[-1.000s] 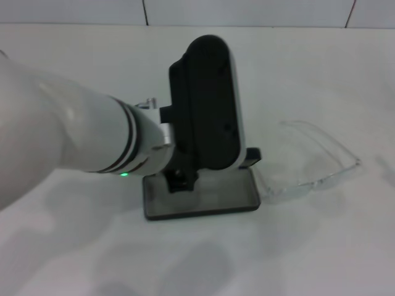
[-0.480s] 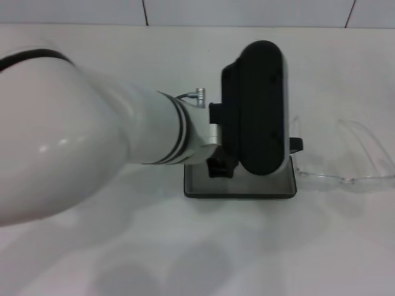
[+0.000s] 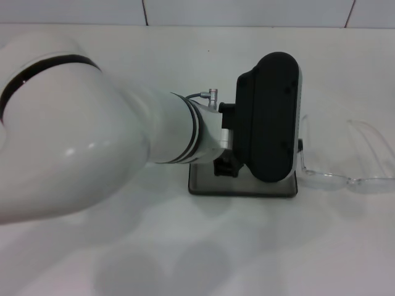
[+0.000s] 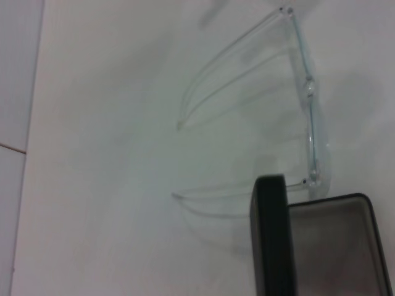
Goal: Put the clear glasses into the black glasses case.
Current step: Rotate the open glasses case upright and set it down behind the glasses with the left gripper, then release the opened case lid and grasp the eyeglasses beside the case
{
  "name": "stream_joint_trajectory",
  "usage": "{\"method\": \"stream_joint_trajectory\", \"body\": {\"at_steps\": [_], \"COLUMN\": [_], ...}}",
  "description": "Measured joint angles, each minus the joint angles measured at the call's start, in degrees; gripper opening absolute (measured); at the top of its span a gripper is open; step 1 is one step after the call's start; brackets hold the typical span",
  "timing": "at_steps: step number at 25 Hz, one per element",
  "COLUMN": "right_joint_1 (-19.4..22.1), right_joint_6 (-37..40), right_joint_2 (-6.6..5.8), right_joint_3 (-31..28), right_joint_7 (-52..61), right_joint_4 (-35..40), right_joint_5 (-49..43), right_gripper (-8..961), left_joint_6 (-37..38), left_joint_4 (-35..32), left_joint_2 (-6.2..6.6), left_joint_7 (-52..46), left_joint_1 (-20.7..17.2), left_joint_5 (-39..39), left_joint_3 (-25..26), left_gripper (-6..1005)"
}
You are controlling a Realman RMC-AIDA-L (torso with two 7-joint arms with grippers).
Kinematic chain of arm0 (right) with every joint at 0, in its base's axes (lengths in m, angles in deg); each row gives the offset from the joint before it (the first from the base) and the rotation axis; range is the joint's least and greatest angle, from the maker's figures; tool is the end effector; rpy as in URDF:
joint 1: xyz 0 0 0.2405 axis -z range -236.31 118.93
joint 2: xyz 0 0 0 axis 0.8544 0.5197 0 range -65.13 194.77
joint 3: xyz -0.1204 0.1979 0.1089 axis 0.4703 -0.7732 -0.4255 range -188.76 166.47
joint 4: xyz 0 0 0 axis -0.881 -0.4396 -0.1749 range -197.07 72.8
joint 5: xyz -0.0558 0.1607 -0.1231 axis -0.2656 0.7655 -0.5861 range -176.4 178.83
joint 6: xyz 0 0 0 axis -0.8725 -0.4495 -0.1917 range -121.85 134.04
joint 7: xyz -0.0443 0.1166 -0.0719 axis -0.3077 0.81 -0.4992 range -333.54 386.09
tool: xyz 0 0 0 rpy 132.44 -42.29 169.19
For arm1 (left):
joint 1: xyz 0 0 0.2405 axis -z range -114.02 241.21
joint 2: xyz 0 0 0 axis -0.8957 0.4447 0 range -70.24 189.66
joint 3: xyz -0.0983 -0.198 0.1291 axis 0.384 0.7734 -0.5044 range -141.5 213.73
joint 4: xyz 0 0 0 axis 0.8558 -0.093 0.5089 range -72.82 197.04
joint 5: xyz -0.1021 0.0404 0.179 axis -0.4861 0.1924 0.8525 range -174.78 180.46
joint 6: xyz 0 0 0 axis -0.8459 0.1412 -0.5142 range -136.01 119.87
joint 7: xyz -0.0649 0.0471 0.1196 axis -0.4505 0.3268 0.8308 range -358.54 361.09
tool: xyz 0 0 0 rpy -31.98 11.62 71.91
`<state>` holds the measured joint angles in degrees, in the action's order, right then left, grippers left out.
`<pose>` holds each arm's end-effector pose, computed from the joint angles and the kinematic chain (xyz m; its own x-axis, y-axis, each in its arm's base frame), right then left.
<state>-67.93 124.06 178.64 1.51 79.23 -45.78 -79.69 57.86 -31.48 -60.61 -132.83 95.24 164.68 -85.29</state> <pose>0.3398 0.1925 0.1121 0.3517 0.3326 -0.8750 -0.6698 -0.5636 -0.4835 -0.0782 0.2998 -0.0975 0.8519 -0.2836 -0.4402 -0.4419 -0.8405 -0.3136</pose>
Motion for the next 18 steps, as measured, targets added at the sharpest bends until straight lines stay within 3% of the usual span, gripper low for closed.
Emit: {"method": "stream_joint_trajectory", "body": {"at_steps": [4,9,12,16,18], "right_joint_1": [0.05,0.1,0.1,-1.29,-3.21], "right_joint_6": [-0.02,-0.03,-0.41,-4.07,-6.24], "right_joint_2": [0.0,-0.08,-0.42,-1.37,-2.64], "right_joint_3": [0.0,0.0,0.2,0.89,1.36], "right_joint_7": [-0.02,-0.04,-0.05,0.48,3.46], "right_joint_4": [0.0,0.0,0.31,4.0,8.43], "right_joint_5": [0.02,0.05,-0.15,-3.98,-9.44], "right_gripper": [884,880,877,874,873], "left_joint_6": [-0.29,0.24,0.45,0.47,0.44], "left_joint_4": [-0.28,-2.28,-4.81,-12.08,-16.25], "left_joint_2": [0.11,0.11,0.14,0.23,0.22], "left_joint_7": [0.17,0.05,-0.11,0.07,0.11], "left_joint_1": [-0.4,-0.86,-1.61,-4.29,-5.84], "left_joint_5": [0.26,0.13,0.01,-1.4,-3.65], "left_joint_3": [-0.3,-0.32,-0.32,0.12,1.41], "left_gripper": [208,424,429,435,436]}}
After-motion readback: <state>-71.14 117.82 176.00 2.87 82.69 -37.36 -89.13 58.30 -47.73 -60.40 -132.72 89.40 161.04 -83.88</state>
